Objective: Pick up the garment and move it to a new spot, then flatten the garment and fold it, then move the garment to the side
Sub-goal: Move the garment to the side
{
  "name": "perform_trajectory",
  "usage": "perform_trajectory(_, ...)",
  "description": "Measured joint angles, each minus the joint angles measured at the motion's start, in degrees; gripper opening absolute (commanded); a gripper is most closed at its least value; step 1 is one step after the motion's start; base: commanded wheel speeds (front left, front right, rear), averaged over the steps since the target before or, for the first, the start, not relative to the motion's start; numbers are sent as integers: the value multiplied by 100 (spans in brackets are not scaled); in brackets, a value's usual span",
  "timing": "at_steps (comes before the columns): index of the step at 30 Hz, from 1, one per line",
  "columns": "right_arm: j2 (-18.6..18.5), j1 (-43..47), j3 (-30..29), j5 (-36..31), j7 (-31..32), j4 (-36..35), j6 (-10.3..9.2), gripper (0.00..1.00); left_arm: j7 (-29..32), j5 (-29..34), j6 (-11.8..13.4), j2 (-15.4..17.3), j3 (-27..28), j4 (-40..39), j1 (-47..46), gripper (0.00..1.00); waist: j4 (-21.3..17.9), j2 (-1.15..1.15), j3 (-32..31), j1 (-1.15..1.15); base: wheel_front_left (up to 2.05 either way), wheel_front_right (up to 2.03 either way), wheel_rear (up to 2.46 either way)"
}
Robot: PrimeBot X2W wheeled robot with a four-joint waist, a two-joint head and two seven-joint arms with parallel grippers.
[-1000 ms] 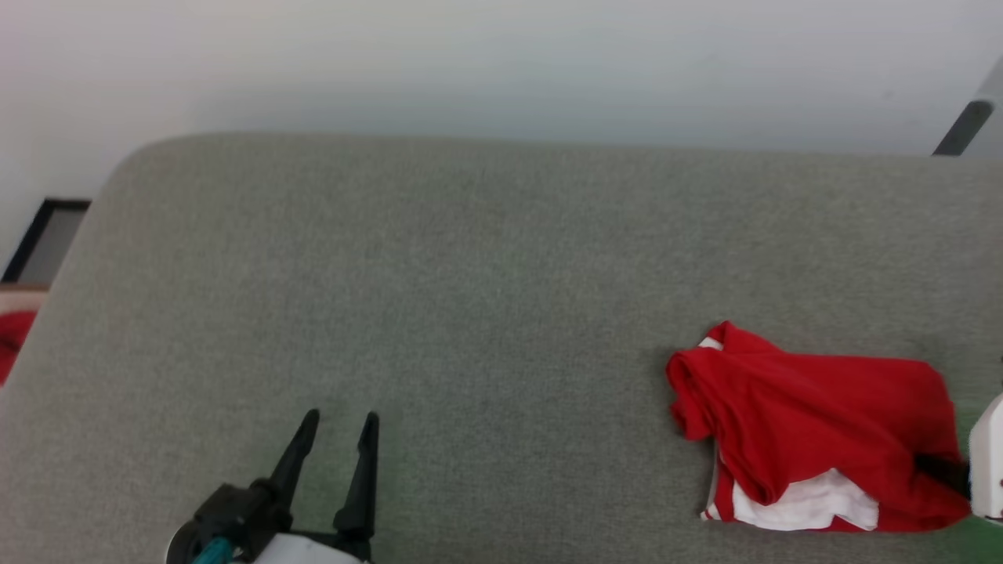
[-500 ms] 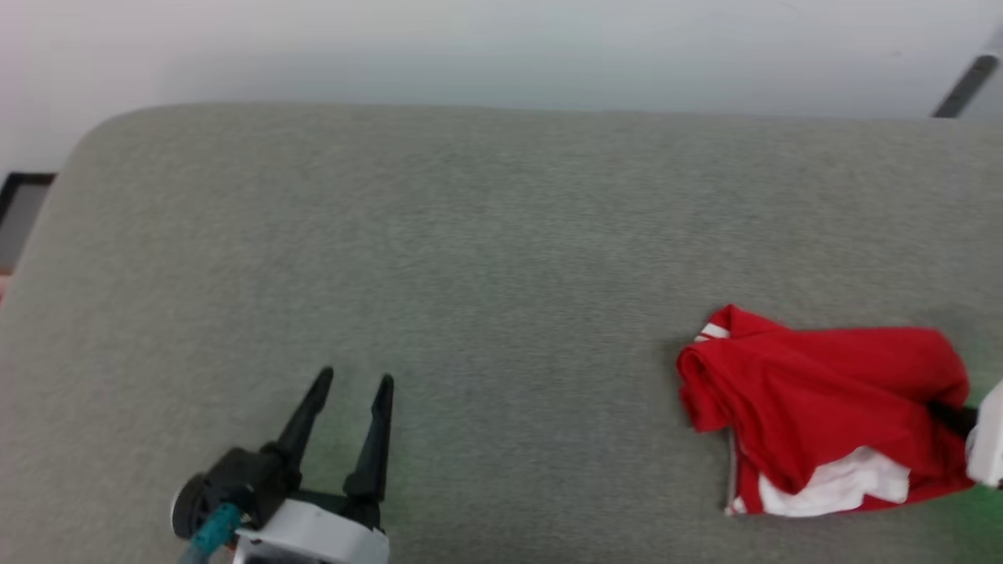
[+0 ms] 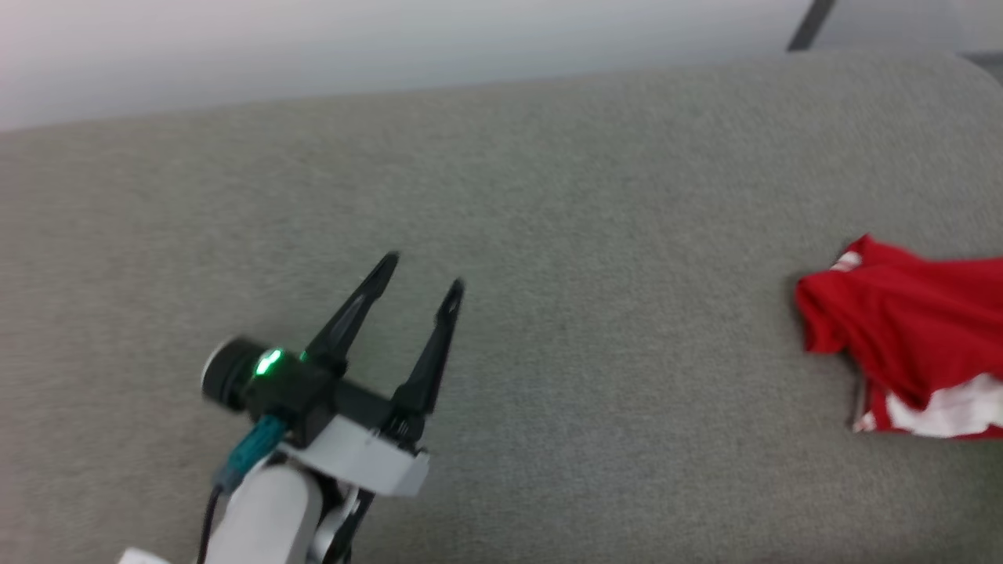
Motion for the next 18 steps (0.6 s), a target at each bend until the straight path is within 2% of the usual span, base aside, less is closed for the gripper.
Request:
perform_trajectory(8,-134,-840,-65,-448,-751,769,0,0,0,-14,-7,200,-354,38,-900,100,-267,0,522,0,0,0,0)
perform_trajectory(12,-232,-1390,16,-849,-1105,1194,0,0,0,18,-7,330,-412,22,-1193,100,-305,0,772,0,0,0,0)
perform_trajectory(18,-192,-2071,220,-1368,-1552,1828,0,0,0,146,-7,544,-632,-66,-1461,100,-280,0,1107,0,0,0,0)
